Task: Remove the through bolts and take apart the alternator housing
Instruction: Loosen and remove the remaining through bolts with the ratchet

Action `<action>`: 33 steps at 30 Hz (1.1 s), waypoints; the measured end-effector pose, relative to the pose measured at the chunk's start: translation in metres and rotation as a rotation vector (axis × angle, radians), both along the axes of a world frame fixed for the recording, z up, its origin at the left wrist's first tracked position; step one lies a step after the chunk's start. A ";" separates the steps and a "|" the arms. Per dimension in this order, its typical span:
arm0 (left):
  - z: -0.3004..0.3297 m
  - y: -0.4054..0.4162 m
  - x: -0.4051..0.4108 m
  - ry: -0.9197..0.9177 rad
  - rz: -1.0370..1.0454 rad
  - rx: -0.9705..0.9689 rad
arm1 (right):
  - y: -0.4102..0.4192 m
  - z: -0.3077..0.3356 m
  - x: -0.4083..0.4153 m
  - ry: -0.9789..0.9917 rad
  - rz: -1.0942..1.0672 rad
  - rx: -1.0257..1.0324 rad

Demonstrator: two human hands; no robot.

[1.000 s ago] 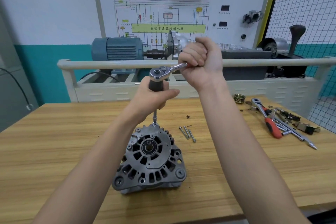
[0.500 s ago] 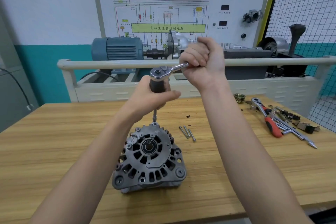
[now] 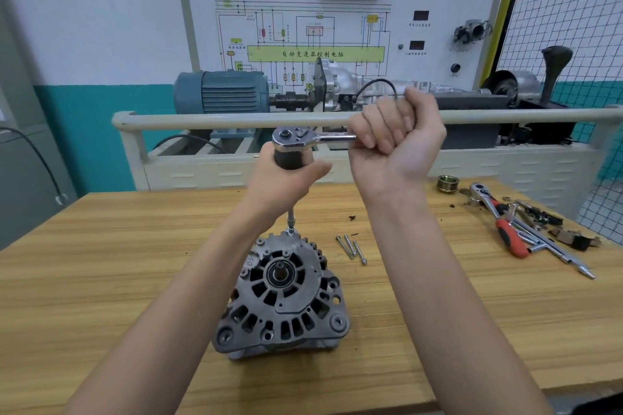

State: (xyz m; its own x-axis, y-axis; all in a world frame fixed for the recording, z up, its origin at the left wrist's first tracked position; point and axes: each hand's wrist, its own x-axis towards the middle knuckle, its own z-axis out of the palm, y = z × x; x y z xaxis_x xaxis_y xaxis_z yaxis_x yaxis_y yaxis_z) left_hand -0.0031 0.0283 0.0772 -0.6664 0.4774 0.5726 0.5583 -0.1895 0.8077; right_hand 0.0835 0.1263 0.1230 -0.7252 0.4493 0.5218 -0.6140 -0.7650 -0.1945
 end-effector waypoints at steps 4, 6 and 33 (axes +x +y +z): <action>0.009 -0.012 -0.003 0.040 -0.333 -0.123 | 0.017 0.020 -0.022 -0.155 0.296 -0.011; 0.011 -0.010 -0.002 0.028 -0.318 -0.125 | 0.019 0.026 -0.029 -0.203 0.345 -0.006; -0.001 0.007 0.003 -0.088 0.041 0.124 | -0.003 -0.008 0.001 -0.009 -0.043 -0.032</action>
